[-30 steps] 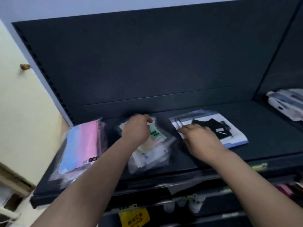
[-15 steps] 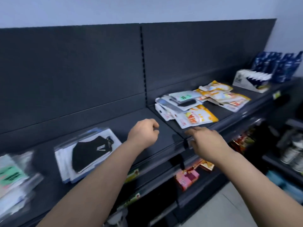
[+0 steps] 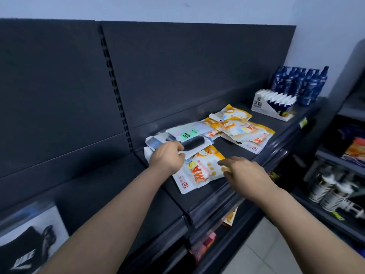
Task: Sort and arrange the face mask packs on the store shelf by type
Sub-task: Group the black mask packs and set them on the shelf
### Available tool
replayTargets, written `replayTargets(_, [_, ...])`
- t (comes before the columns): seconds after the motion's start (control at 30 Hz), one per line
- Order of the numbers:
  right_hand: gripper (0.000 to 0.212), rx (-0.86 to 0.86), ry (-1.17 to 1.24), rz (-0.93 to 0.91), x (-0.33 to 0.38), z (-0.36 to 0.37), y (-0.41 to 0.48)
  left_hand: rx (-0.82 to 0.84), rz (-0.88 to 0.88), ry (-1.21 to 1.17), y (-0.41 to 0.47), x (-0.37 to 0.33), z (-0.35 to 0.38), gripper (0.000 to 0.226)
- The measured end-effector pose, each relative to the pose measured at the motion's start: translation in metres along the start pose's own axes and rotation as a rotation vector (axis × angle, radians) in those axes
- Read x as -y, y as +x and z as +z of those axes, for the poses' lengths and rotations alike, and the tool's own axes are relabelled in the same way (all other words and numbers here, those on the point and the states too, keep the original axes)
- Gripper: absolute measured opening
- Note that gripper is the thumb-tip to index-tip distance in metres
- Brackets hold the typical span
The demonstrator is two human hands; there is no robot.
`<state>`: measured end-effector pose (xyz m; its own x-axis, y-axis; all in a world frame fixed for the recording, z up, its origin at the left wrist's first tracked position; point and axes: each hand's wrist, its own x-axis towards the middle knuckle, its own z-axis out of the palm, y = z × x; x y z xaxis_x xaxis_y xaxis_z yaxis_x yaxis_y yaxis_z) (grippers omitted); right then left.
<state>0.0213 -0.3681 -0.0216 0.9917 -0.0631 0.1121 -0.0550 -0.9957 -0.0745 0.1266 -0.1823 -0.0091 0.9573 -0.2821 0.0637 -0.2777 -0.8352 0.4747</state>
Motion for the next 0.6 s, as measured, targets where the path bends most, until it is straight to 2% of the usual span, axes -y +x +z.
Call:
replayTargets(0.17, [0.037,-0.029,0.067,0.028,-0.026,-0.002,0.038,-0.008,0.015,0.152,0.065,-0.011,0.018,0.037])
replayTargets(0.33, [0.039,-0.019,0.108,0.021,-0.041,0.008,0.07,0.118,0.124,0.364,0.111,-0.005,0.045,0.059])
replayTargets(0.43, [0.04,-0.052,0.13,-0.019,-0.05,0.015,0.096,0.222,0.08,0.482,0.116,-0.009,0.046,0.054])
replayTargets(0.47, [0.039,-0.063,0.141,-0.038,-0.052,0.017,0.104,0.216,0.075,0.479,0.113,-0.014,0.044,0.049])
replayTargets(0.6, [0.041,-0.034,0.16,-0.177,-0.055,0.024,0.138,0.019,0.044,0.461,0.108,-0.029,0.024,0.038])
